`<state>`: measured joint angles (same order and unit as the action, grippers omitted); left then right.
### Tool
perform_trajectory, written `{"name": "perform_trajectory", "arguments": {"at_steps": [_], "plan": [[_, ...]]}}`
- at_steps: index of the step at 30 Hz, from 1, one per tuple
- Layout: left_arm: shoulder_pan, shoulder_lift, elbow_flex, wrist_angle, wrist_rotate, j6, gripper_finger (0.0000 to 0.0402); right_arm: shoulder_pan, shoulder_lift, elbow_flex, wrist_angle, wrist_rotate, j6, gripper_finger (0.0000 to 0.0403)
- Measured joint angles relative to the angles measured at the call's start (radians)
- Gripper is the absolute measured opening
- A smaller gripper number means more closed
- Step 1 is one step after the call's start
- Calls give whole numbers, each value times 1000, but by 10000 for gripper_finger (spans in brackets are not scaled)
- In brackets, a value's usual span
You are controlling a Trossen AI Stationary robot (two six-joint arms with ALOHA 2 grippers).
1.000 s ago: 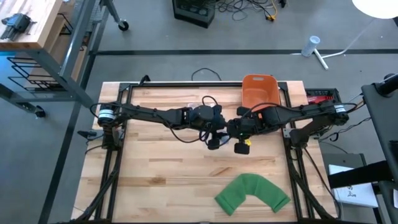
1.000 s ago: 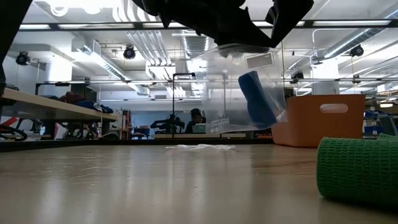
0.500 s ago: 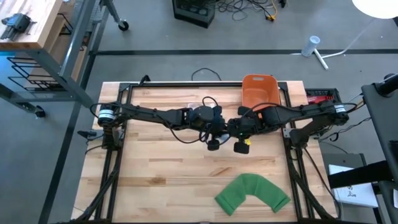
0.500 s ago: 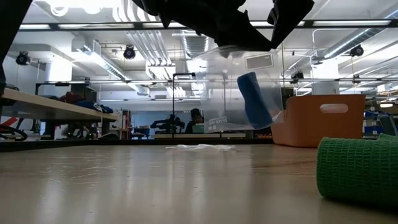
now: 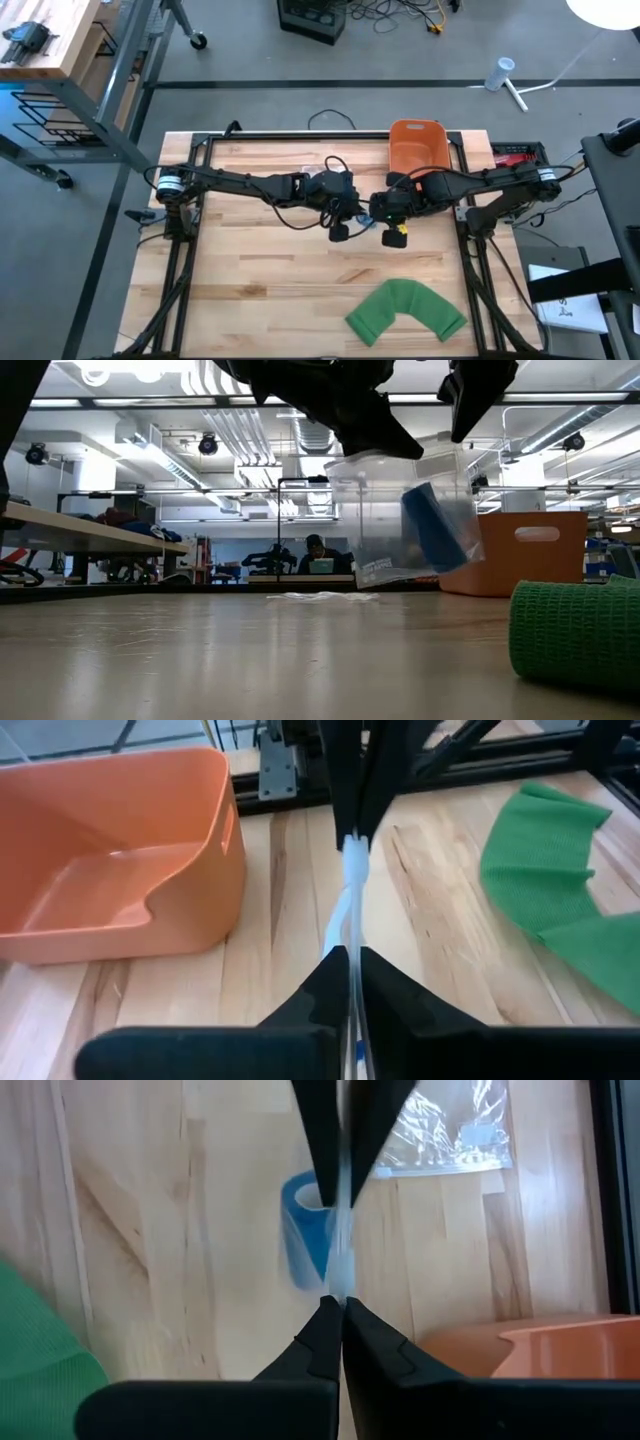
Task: Roll bandage
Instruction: Close the left transparent zip bag
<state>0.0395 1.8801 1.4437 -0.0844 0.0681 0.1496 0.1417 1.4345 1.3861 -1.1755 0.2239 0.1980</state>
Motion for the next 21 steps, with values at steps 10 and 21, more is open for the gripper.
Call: {"name": "perform_trajectory", "arguments": {"at_steps": [10,21], "plan": [[-2,4,0,125,1,70,95,-3,0,-3,31,3,-18,0],[-11,10,0,160,24,104,193,-5,2,-4,66,4,-29,0]]}}
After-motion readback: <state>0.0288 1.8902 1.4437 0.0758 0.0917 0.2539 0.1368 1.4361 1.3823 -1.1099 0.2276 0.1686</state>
